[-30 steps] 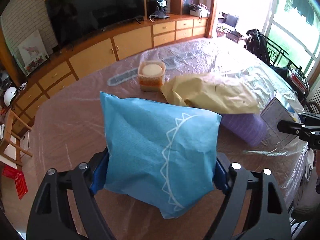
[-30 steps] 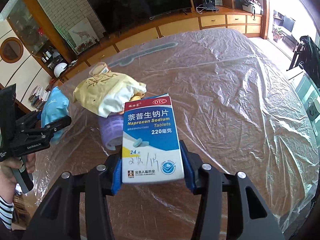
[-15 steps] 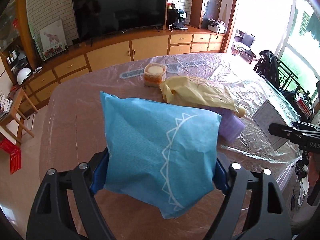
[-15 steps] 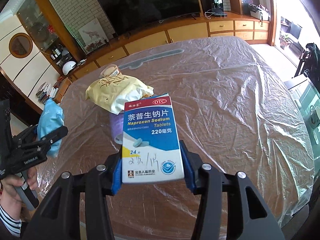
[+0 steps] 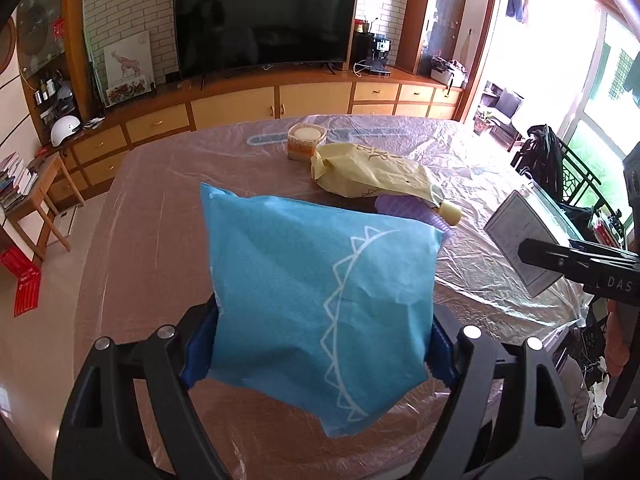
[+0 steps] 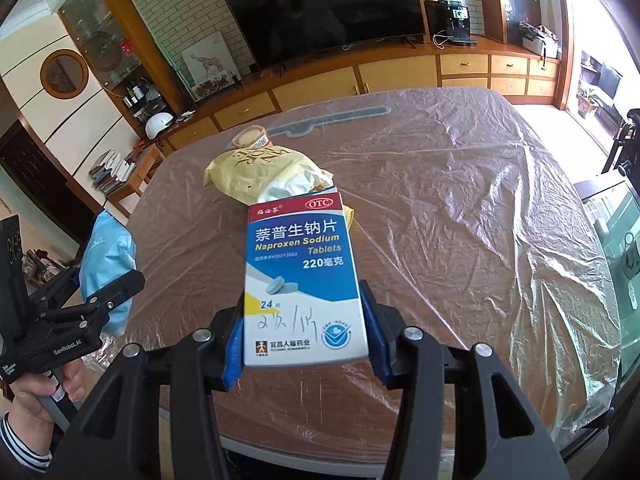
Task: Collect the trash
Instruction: 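Carry the blue bag and Naproxen box with both tools over the black bin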
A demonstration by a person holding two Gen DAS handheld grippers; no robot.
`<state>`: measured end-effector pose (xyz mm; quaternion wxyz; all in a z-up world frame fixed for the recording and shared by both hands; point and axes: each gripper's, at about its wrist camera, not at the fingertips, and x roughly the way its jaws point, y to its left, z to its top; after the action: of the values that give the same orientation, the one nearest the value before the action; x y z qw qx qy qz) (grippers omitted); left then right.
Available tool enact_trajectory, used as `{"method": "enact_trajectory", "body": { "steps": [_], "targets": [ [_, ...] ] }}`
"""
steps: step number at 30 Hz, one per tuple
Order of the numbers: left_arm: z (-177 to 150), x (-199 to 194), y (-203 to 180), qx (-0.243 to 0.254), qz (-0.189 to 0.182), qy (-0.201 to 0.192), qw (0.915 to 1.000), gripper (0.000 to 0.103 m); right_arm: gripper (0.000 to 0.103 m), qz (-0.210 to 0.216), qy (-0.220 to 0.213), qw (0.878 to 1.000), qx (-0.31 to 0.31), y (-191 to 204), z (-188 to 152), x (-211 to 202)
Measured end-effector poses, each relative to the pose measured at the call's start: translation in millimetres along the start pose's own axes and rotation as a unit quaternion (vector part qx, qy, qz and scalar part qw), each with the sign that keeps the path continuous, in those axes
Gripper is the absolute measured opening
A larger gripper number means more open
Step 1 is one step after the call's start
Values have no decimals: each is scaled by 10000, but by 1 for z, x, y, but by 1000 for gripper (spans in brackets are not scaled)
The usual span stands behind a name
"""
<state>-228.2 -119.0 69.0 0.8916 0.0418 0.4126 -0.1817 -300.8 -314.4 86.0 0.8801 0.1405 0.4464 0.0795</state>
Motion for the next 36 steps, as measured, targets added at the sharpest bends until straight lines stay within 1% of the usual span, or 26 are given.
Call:
{"method": "enact_trajectory", "body": {
  "steps": [7, 17, 23, 31, 35, 36],
  "targets": [
    [-9, -21, -11, -42, -18, -161, 9999, 84, 48, 150, -105, 9997, -164, 7, -6, -20],
    [-33, -49, -24, 68, -143, -237, 9996, 84, 48, 487, -48, 9979, -424, 15, -25, -52],
    [-49, -58, -34, 241, -198, -131, 9994, 84, 48, 668, 81, 9961, -576, 15, -41, -68],
    [-76, -64, -50, 441, -233, 86, 9987, 84, 48, 753, 341, 9939, -733, 11, -70, -77],
    [-89, -65, -57, 533, -325, 230, 9978, 84, 48, 806, 491, 9914, -910, 12, -84, -78],
    [-92, -65, -59, 540, -399, 272, 9974, 84, 48, 829, 533, 9904, -967, 13, -88, -79]
  ]
}}
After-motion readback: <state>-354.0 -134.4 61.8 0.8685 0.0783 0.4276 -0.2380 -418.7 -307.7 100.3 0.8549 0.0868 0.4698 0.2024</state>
